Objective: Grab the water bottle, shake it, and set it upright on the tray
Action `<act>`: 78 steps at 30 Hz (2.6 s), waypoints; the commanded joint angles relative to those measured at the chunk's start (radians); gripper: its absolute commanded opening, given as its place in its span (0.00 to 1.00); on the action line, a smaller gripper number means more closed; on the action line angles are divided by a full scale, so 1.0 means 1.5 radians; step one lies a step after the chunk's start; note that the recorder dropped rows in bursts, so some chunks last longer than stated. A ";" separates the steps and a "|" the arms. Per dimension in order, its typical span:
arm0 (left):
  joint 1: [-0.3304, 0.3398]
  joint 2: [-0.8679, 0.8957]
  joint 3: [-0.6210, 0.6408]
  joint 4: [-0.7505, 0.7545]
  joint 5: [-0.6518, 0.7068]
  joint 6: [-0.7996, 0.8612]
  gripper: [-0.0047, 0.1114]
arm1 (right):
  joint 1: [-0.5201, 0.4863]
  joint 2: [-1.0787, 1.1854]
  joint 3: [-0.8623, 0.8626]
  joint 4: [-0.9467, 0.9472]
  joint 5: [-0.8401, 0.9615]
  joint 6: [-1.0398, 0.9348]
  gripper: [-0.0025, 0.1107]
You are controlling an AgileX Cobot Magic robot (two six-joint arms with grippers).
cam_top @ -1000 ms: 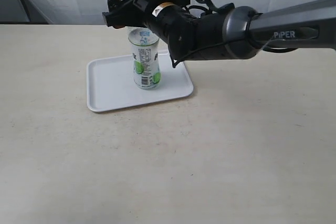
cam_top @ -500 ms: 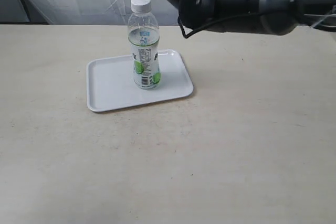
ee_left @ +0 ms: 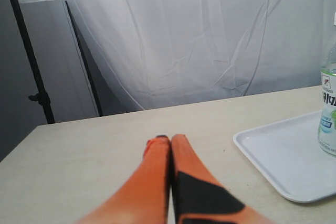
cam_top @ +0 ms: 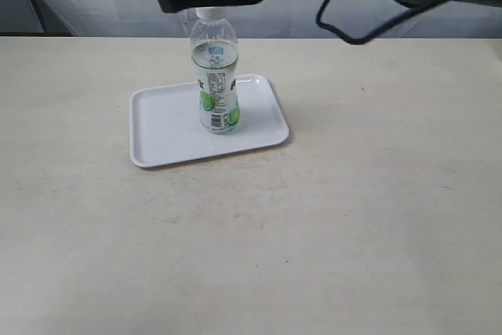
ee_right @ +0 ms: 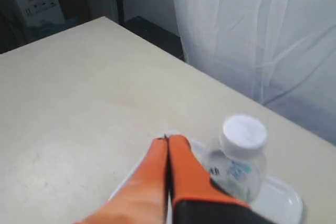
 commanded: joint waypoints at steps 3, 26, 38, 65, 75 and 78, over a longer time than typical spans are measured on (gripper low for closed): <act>-0.004 -0.003 0.001 0.002 -0.004 -0.003 0.04 | -0.080 -0.141 0.177 0.003 0.016 0.023 0.01; -0.004 -0.003 0.001 0.002 -0.004 -0.003 0.04 | -0.118 -0.599 0.427 0.005 0.158 0.021 0.01; -0.004 -0.003 0.001 0.002 -0.004 -0.003 0.04 | -0.241 -0.676 0.602 -0.037 -0.085 0.101 0.01; -0.004 -0.003 0.001 0.002 -0.004 -0.003 0.04 | -0.629 -0.985 0.728 -0.407 0.158 0.491 0.01; -0.004 -0.003 0.001 0.002 -0.004 -0.003 0.04 | -0.629 -0.988 0.773 -0.430 0.079 0.504 0.01; -0.004 -0.003 0.001 0.002 -0.004 -0.003 0.04 | -0.629 -1.011 0.796 -0.431 0.082 0.504 0.01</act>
